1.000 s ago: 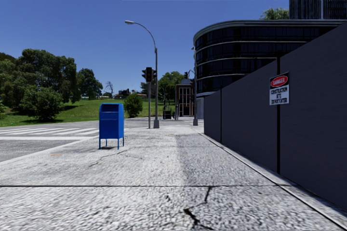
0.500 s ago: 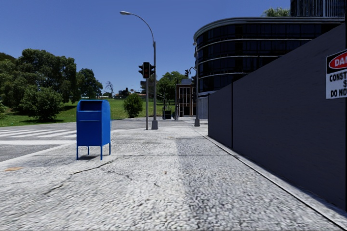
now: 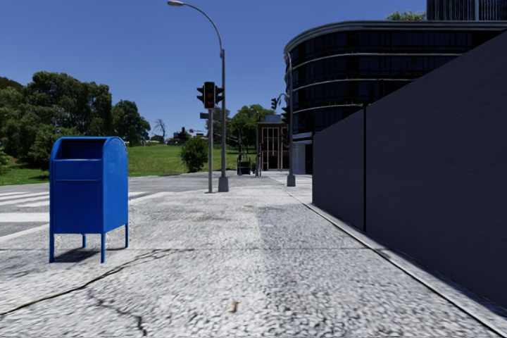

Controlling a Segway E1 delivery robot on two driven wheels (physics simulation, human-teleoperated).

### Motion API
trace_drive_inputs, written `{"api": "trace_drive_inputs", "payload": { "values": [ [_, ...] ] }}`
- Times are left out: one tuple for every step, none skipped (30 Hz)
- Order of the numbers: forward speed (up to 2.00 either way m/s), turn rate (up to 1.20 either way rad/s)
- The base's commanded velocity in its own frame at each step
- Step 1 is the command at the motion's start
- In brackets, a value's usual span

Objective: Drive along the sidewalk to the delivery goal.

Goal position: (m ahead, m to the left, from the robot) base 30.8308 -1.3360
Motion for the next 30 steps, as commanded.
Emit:
{"api": "trace_drive_inputs", "payload": {
  "values": [
    [2.0,0.0],
    [2.0,0.0],
    [2.0,0.0],
    [2.0,0.0],
    [2.0,0.0],
    [2.0,0.0],
    [2.0,0.0],
    [2.0,0.0],
    [2.0,0.0],
    [2.0,0.0],
    [2.0,0.0],
    [2.0,0.0],
    [2.0,0.0],
    [2.0,0.0],
    [2.0,0.0],
    [2.0,0.0],
    [2.0,0.0],
    [2.0,0.0],
    [2.0,0.0],
    [2.0,0.0],
    [2.0,0.0],
    [2.0,0.0],
    [2.0,0.0],
    [2.0,0.0],
    [2.0,0.0],
    [2.0,0.0],
    [2.0,0.0],
    [2.0,0.0],
    [2.0,0.0],
    [2.0,0.0]
  ]
}}
